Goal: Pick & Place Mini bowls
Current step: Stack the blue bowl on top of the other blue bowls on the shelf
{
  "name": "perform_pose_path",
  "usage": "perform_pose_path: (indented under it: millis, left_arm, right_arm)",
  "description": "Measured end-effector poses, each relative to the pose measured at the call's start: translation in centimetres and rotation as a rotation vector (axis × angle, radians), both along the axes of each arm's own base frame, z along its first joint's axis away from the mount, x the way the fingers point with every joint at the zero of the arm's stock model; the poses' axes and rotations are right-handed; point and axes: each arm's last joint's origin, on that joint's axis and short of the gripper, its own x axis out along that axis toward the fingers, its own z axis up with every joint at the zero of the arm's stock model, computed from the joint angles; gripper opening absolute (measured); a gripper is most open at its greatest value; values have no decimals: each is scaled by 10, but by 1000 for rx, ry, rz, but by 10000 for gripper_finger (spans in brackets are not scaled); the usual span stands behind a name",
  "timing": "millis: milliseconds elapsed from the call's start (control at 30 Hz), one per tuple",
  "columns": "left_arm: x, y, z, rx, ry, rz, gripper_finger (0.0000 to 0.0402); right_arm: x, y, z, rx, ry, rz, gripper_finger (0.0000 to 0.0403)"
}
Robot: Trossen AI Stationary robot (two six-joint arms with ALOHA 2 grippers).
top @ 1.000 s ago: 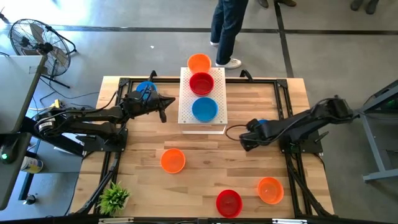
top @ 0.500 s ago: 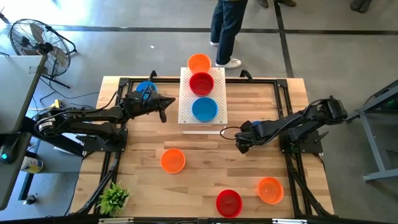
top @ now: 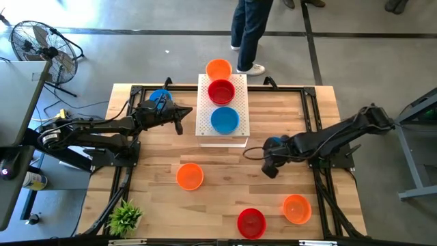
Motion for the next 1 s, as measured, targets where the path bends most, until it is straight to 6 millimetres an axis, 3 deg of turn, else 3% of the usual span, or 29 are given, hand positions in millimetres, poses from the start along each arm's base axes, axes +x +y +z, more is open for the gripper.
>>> perform_pose_path:
  millis: [267, 433, 767, 1000]
  left_arm:
    - [0, 0, 0, 0, 0, 1, 5]
    - [0, 0, 0, 0, 0, 1, 5]
    - [0, 0, 0, -1, 4, 3, 5]
    - [0, 0, -1, -2, 14, 2, 5]
  right_arm:
    - [20, 21, 83, 38, -207, 250, 1]
    - [30, 13, 125, -51, -275, 331, 1]
    - [99, -43, 168, -241, -154, 518, 0]
    - [149, -76, 171, -285, -100, 674, 0]
